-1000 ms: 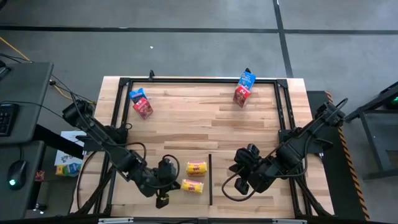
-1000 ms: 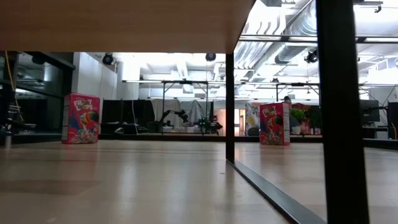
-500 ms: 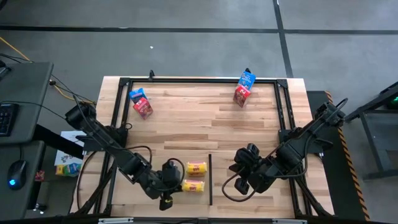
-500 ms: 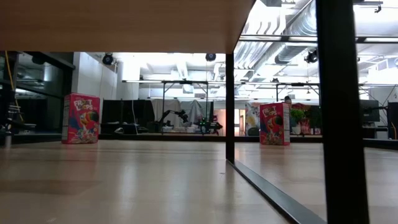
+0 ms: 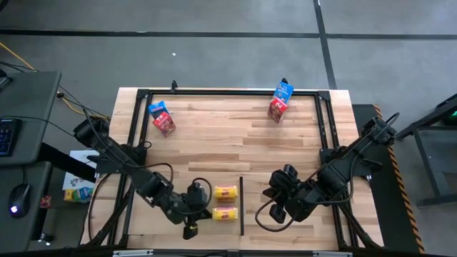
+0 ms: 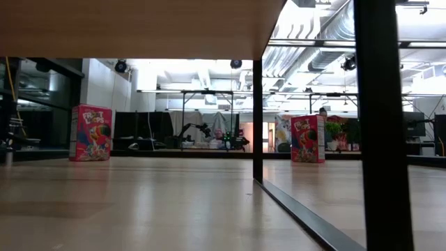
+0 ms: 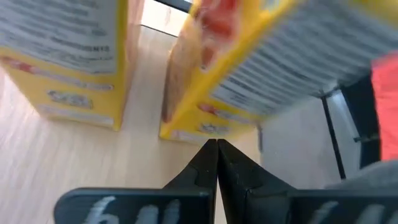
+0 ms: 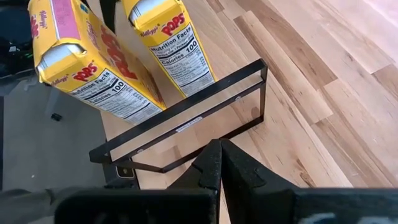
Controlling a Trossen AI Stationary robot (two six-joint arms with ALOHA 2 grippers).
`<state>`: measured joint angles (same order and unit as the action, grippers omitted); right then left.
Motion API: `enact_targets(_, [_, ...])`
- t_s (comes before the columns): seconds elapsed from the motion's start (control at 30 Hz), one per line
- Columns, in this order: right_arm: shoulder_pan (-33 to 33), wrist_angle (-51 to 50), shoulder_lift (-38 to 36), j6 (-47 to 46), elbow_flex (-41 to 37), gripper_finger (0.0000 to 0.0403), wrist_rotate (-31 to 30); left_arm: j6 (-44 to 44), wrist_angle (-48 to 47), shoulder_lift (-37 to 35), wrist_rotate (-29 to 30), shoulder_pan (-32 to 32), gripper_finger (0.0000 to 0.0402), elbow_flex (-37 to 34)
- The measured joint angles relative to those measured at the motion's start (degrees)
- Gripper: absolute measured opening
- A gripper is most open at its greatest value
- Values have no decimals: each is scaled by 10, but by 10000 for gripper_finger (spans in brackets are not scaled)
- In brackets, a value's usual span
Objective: Stack cereal on shelf
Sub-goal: Adjust the yellow cereal boxes on the shelf, then put the right red cereal box on the shelf
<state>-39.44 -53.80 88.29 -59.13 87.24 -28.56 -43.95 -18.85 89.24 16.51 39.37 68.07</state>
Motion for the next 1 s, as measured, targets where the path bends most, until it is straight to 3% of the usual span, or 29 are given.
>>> enact_targets(0.17, [0,-5,0,3,0,0,-3,-3,-108,-82,11,1,0,0])
enact_targets(0.4, [31,15,-14,15,0,0,-57,76,-212,-263,185,-17,0,0])
enact_targets(0.5, [59,50,-25,46,0,0,-88,136,-213,-331,216,-54,0,0])
enact_targets(0.67, [115,93,-42,105,0,0,-96,244,-201,-430,170,-134,0,-23])
enact_targets(0.87, [200,75,-56,83,0,5,-119,291,-122,-530,37,-221,0,-104])
enact_targets(1.0, [282,27,-63,55,0,52,-78,281,-97,-571,-11,-252,0,-158])
